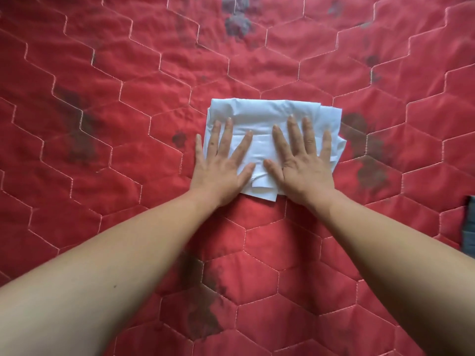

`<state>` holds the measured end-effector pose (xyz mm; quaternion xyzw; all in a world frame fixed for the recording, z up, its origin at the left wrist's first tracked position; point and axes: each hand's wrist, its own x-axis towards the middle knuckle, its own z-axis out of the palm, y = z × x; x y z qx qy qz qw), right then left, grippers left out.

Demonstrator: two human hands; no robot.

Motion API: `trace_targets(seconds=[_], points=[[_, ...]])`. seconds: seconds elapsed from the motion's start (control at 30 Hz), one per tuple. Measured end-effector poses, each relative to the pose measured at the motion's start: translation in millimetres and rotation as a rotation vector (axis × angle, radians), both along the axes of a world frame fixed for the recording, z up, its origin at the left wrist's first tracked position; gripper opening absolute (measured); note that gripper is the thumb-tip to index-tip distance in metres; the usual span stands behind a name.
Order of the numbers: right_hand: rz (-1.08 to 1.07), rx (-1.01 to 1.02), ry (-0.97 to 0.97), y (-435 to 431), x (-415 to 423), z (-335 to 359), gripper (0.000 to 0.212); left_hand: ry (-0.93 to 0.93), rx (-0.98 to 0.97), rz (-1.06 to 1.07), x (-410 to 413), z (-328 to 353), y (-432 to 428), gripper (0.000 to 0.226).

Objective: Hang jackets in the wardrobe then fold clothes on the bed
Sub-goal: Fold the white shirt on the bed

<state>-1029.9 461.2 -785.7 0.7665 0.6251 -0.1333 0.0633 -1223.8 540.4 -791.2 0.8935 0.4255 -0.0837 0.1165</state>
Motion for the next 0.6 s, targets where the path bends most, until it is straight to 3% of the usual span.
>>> trace_targets(seconds=[0.1, 0.17, 0.2, 0.27, 0.37, 0.5, 0.6], points=[[-0.050, 0.031, 0.089, -5.0, 8.8, 16.3, 0.078, -0.051, -0.140, 0.059, -4.4, 20.2, 6.4, 0.075], [-0.151, 0.142, 0.119, -11.5, 19.0, 28.3, 0.079, -0.202, -0.214, 0.247, -9.9, 37.7, 13.4, 0.083], [-0.264, 0.208, 0.170, -14.0, 22.9, 36.2, 0.080, -0.295, -0.265, 0.374, -12.0, 44.5, 18.0, 0.087], [-0.640, 0.287, 0.461, -13.3, 33.1, 49.3, 0.085, -0.518, -0.445, 0.649, -13.6, 53.9, 31.5, 0.091], [-1.108, 0.308, 0.849, 1.4, 42.7, 65.5, 0.086, -0.681, -0.666, 0.955, -10.4, 62.6, 50.5, 0.078], [-1.186, 0.193, 1.193, 9.8, 55.1, 74.7, 0.038, -0.705, -1.025, 1.025, -4.0, 69.2, 58.6, 0.033], [-1.147, -0.052, 1.474, 4.1, 51.5, 79.5, 0.035, -0.709, -1.224, 0.975, -4.8, 71.4, 51.3, 0.033]])
